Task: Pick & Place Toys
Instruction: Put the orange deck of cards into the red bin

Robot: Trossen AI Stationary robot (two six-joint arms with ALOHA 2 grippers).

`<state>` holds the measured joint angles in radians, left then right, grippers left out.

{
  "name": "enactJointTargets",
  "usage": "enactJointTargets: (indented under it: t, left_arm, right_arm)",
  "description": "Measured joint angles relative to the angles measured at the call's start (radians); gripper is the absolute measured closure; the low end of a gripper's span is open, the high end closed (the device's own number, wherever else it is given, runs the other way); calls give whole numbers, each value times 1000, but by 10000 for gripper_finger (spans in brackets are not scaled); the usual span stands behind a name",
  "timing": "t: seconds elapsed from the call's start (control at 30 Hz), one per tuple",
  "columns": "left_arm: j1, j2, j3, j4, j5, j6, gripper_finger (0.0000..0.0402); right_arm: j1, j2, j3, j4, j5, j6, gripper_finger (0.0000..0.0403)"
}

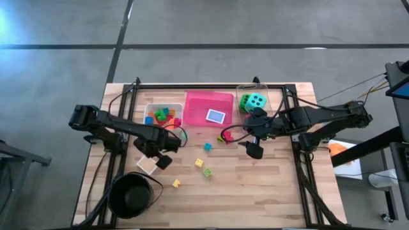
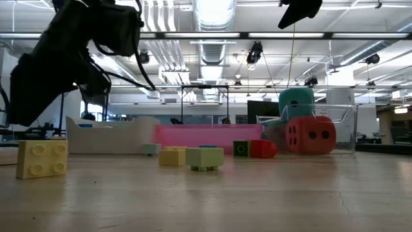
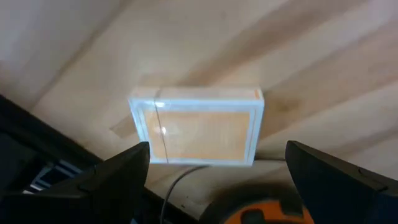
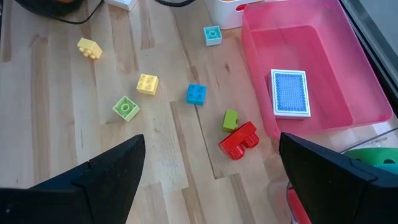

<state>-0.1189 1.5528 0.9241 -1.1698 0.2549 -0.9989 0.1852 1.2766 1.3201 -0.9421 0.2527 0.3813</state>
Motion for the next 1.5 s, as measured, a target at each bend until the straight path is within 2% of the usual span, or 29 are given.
enactJointTargets:
  t: [0.37,0.47,0.9,1.03,1.37,1.5]
  left_arm:
    - [-11,-1,-18,24,93,-136,28]
    - [-12,-1,-61,97,137,-157,28]
    - [-11,-7,-205,370,209,-224,28]
    - [-8,-4,-186,384,186,-218,28]
    - [29,-1,-118,591,32,-153,28]
    - [50,0,-118,622,26,-122,28]
  right_arm:
    - [0,0,0,0,0,1,41]
    - [0,0,0,0,0,3,41]
    - [0,0,0,0,0,3,41]
    - [0,0,0,0,0,3,41]
    - [0,0,0,1,0,3,41]
    - [0,0,0,1,-4,8,41]
